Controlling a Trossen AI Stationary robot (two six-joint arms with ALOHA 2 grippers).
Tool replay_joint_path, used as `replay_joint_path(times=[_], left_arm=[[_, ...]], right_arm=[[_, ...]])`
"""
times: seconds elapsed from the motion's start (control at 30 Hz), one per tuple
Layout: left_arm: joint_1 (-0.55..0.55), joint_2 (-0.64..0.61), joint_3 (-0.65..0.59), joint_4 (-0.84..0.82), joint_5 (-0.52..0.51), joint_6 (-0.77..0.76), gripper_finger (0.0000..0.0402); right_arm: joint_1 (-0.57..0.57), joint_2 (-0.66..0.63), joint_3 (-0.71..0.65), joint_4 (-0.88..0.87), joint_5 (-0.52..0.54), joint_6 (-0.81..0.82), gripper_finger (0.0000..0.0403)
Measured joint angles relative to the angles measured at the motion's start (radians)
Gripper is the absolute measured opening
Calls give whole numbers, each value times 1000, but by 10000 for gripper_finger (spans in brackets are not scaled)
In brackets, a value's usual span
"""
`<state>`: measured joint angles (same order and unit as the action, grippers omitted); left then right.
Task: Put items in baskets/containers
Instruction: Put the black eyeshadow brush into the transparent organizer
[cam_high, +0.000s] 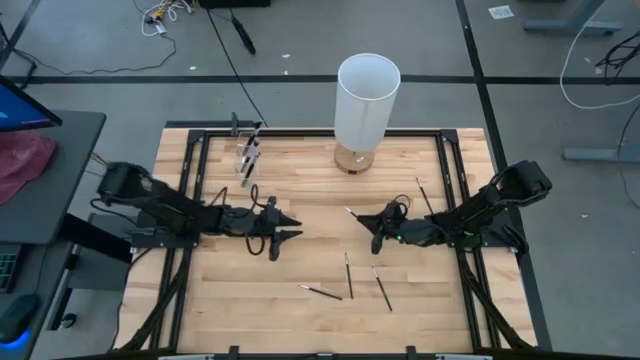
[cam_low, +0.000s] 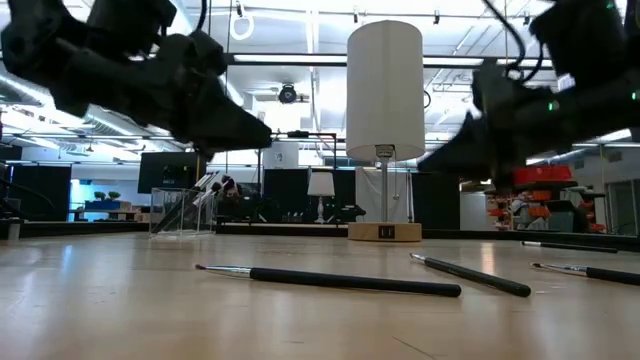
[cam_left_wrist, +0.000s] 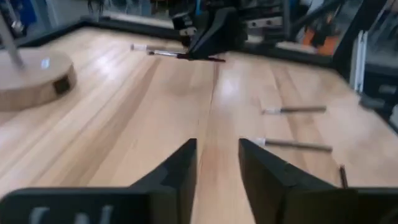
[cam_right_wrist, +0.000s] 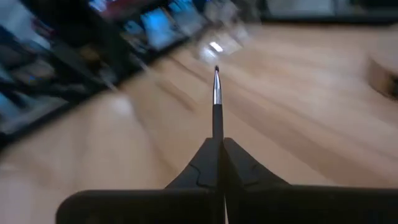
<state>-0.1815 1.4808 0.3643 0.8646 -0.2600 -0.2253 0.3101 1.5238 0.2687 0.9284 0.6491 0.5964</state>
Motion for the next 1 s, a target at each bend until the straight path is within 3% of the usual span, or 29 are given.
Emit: replay_joint_path(times=[0.17,0.33,0.47,0.63,1.0], left_arm=[[4,210,5,364,-10,7,196],[23,403,86,676,-25,35,243],[24,486,207,698,-13,77,249],[23,503,325,707,107,128,249],[17,469,368,708,109,191,219]], right_arm=[[0,-1,1,234,-68,-152,0],[0,-2,69,279,-159,-268,0],[0,-2,143,262,-247,-349,0],[0,-2,180,261,-316,-388,1],[35,-3,181,223,-328,-400,3]])
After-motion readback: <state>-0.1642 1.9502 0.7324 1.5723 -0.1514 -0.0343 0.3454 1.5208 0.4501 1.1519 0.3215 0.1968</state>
